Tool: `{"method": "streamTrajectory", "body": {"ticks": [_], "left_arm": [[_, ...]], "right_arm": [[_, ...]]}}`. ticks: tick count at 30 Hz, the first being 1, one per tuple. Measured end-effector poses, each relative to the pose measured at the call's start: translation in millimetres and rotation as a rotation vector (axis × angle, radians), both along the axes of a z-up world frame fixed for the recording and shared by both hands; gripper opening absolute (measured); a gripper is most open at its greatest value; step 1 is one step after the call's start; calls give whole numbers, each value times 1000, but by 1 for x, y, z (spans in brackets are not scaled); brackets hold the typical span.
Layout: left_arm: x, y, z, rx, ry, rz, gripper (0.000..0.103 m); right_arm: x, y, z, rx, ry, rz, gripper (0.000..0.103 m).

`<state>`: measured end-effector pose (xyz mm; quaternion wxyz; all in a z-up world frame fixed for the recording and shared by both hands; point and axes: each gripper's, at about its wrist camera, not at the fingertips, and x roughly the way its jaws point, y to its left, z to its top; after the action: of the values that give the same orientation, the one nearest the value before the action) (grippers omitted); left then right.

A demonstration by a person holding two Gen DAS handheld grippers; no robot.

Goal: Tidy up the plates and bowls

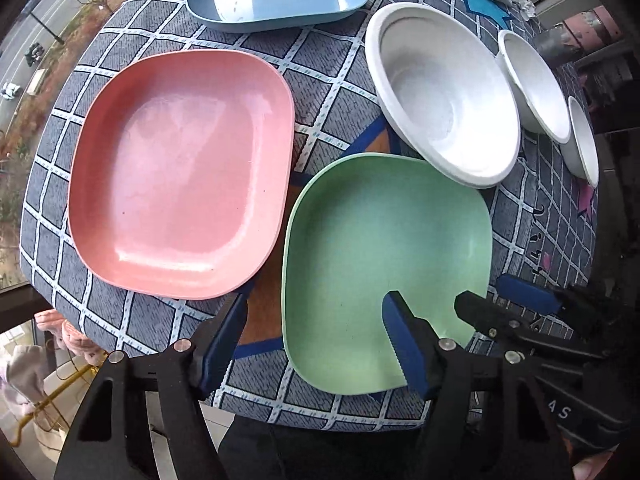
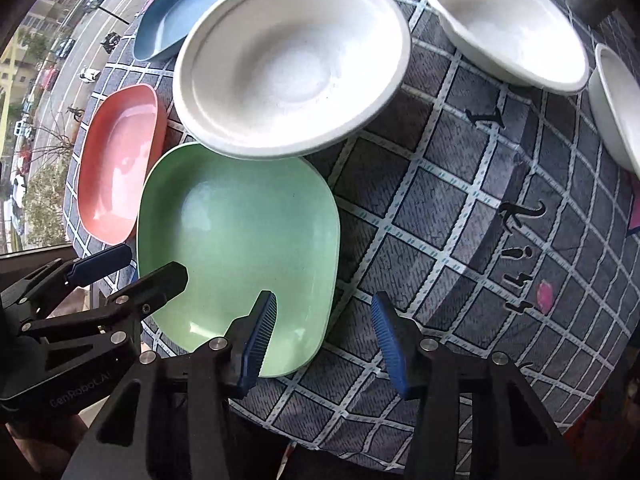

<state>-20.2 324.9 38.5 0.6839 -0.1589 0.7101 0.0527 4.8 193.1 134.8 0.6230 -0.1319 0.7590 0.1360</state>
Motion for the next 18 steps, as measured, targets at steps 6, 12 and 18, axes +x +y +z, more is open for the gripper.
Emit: {"method": "streamTrajectory", "body": {"ticks": [6,12,18], "left_arm": [[9,0,-14,3,22,-17,73],[15,-9,-20,-1,37,-59,41],[6,-7,-9,20,35,-49,30]], "right_arm": [[7,-2,-11,-3,10,-26,52],[7,2,-28,-9,29,-3,16],[3,-9,-18,10,24,-20,9]]}}
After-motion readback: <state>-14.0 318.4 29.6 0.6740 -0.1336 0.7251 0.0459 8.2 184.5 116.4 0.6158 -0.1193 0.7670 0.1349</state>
